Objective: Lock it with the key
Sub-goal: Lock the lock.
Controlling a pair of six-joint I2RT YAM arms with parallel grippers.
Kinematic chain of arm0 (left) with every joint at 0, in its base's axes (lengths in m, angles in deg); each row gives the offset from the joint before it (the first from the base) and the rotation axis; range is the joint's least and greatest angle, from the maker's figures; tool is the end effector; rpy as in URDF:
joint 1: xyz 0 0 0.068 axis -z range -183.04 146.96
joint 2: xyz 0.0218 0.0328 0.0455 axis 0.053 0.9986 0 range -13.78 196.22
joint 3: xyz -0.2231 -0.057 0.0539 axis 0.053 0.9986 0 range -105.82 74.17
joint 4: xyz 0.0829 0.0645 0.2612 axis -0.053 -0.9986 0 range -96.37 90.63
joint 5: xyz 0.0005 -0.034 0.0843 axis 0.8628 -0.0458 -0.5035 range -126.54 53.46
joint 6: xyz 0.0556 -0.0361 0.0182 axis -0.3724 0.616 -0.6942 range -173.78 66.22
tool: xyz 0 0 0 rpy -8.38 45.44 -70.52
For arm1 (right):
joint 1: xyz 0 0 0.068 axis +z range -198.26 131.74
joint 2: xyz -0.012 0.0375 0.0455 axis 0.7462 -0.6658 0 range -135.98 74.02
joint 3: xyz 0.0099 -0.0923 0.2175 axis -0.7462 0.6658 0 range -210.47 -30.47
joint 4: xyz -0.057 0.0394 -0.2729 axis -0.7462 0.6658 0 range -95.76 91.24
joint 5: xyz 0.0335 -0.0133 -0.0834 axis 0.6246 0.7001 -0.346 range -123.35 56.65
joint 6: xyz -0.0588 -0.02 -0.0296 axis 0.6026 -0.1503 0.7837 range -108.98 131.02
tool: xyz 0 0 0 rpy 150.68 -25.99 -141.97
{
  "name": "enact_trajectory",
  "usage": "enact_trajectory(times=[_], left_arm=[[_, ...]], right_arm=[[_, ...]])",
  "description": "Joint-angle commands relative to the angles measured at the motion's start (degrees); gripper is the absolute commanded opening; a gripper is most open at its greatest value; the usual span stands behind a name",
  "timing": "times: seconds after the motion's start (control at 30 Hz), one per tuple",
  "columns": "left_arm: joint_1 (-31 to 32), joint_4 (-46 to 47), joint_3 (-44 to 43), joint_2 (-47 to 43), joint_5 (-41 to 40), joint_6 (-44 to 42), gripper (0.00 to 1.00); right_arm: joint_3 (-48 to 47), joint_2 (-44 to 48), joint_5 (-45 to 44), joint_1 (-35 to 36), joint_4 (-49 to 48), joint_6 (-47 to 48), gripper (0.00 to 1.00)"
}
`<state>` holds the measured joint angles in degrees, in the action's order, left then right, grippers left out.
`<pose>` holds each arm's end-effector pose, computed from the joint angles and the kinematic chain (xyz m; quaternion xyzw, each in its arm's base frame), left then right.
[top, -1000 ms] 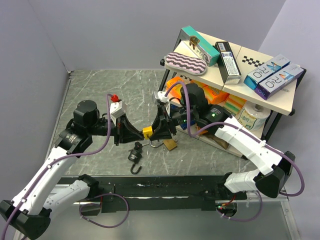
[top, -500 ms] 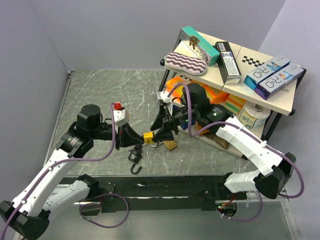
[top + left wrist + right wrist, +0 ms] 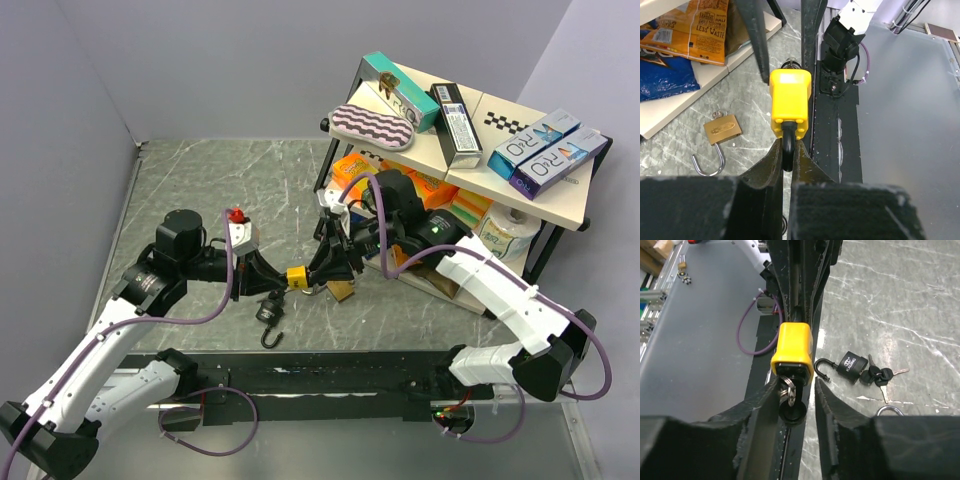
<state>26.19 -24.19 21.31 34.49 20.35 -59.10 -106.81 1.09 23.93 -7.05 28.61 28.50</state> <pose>0.1762 -0.1519 0.3275 0.4743 0.6078 -0.4864 0.4111 0.1987 0.2362 0.3520 -0.5802 0.5499 0.4971 0.3375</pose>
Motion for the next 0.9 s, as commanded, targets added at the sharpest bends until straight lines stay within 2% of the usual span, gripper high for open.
enact_trajectory(times=[0.0, 0.13, 0.23, 0.27, 0.3, 0.5, 0.87], left_arm=[[0.12, 2.76, -1.37, -0.19, 1.56, -1.18, 0.01], [0.12, 3.37, -1.19, -0.19, 1.30, -0.57, 0.01], [0.12, 3.55, -1.19, -0.11, 1.13, -0.30, 0.01], [0.12, 3.46, -1.19, -0.11, 1.04, -0.39, 0.01], [0.12, 3.29, -1.10, -0.11, 0.95, -0.48, 0.01], [-0.75, -0.23, -0.05, -1.42, 0.07, -3.90, 0.01], [-1.99, -5.68, 1.97, -4.32, -1.51, -9.88, 0.01]], right_arm=[[1.10, 1.91, 0.64, -0.08, 1.75, 2.92, 0.35], [1.45, 2.08, 0.38, -0.08, 2.02, 3.36, 0.27], [1.54, 2.09, 0.12, -0.08, 1.58, 3.27, 0.12], [1.37, 2.09, 0.12, -0.08, 1.75, 3.27, 0.03], [1.28, 2.17, 0.12, -0.17, 2.01, 3.44, 0.00], [1.19, 3.66, 0.03, -2.88, 5.34, 3.97, 0.00], [3.73, 8.06, -0.85, -8.43, 11.34, 10.47, 0.00]])
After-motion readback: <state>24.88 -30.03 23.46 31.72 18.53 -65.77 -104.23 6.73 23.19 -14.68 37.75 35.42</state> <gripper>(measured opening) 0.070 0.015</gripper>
